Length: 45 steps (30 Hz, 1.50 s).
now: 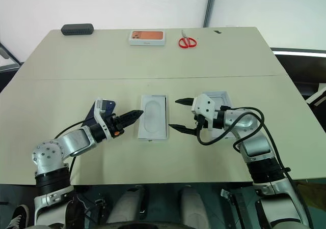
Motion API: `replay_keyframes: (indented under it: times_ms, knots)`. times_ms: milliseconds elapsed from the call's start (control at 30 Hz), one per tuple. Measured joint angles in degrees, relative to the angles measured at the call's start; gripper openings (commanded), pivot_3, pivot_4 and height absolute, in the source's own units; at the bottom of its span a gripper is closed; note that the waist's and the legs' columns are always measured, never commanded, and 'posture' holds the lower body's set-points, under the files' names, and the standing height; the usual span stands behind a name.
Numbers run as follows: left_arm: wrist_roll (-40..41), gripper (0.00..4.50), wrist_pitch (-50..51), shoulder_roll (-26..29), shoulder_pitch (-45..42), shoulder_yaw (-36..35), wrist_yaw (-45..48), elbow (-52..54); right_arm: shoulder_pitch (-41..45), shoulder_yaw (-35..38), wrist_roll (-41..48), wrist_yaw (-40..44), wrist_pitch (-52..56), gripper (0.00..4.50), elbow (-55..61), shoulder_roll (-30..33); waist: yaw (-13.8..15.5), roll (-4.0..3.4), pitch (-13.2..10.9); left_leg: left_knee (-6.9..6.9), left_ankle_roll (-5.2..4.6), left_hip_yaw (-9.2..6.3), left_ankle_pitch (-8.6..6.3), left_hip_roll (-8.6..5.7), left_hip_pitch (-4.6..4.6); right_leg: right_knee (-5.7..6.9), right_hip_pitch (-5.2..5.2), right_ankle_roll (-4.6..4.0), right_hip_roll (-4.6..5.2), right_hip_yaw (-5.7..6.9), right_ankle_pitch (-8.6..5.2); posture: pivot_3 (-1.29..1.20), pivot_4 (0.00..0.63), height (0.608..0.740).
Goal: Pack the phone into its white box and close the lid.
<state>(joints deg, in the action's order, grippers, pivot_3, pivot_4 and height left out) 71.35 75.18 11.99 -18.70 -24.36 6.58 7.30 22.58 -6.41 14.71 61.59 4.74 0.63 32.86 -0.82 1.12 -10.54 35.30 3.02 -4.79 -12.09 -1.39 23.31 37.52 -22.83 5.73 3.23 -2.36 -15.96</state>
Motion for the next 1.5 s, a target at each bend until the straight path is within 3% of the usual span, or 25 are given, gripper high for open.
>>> replay_keyframes:
  times_ms: [200, 233, 300, 467, 533, 733, 867, 1500]
  knots:
    - [0.5, 3.90, -1.3, 2.5, -0.1, 1.3, 1.0, 0.1, 1.8, 0.0, 0.3, -2.3, 1.6, 4.50, 0.1, -3.5, -0.1, 0.00, 0.0, -0.01, 0.00, -0.01, 0.00, 0.01, 0.00, 0.00, -0.01, 0.00, -0.02, 0.00, 0.00, 0.00, 0.150, 0.740]
    - [0.5, 3.94, -1.8, 3.2, -0.1, 1.3, 1.2, 0.1, 2.1, 0.0, 0.5, -2.8, 2.4, 4.24, 0.2, -4.1, -0.1, 0.00, 0.0, -0.01, 0.01, -0.01, 0.00, 0.01, 0.00, 0.00, -0.01, 0.00, -0.02, 0.00, 0.00, 0.00, 0.150, 0.740]
    - [0.4, 3.96, -3.1, 5.2, -0.1, 1.6, 3.3, 0.6, 2.7, -0.2, 0.7, -4.2, 4.0, 3.66, 0.3, -5.9, -0.1, 0.00, 0.0, -0.01, 0.01, -0.01, 0.01, 0.01, 0.00, 0.00, -0.02, -0.01, -0.01, -0.01, 0.00, 0.00, 0.150, 0.740]
    - [-10.3, 3.96, -17.2, 15.7, 2.3, 6.9, 20.5, 8.3, 3.8, -4.7, -3.8, -8.4, 3.7, 0.99, 0.0, -9.6, -0.2, -0.07, 0.0, -0.16, 0.10, 0.08, 0.06, -0.01, 0.00, -0.04, -0.09, -0.05, -0.02, -0.04, -0.01, 0.00, 0.150, 0.740]
    - [-12.8, 3.96, -21.1, 17.4, 3.2, 7.1, 25.0, 8.5, 3.9, -6.2, -5.6, -9.9, 3.5, 0.02, -0.3, -10.8, -0.1, -0.07, 0.0, -0.16, 0.10, 0.08, 0.06, 0.02, 0.00, -0.09, -0.09, -0.06, -0.01, -0.04, -0.02, 0.00, 0.150, 0.740]
    - [-21.0, 3.96, -31.7, 24.2, 7.6, 7.7, 37.1, 5.7, 5.3, -11.2, -13.4, -15.1, 2.4, 0.02, -3.7, -13.2, -0.2, -0.07, 0.0, -0.18, 0.09, 0.07, 0.05, 0.05, 0.04, -0.16, -0.12, -0.21, 0.00, -0.04, -0.10, 0.00, 0.150, 0.740]
    - [-24.3, 3.96, -35.5, 24.7, 8.5, 7.8, 39.6, 3.6, 6.2, -13.9, -16.3, -15.2, 2.1, 0.02, -4.7, -13.2, -0.1, -0.06, 0.0, -0.16, 0.09, 0.05, 0.05, 0.04, 0.05, -0.17, -0.11, -0.16, 0.02, -0.04, -0.07, 0.00, 0.150, 0.740]
    - [-27.7, 3.96, -38.5, 22.6, 8.3, 9.7, 38.1, 3.6, 9.3, -18.1, -24.9, -12.1, 6.0, 0.02, -4.4, -9.1, -0.2, -0.06, 0.0, -0.17, 0.08, -0.03, 0.05, 0.07, 0.05, -0.15, -0.13, -0.04, 0.00, -0.02, 0.00, 0.00, 0.150, 0.740]
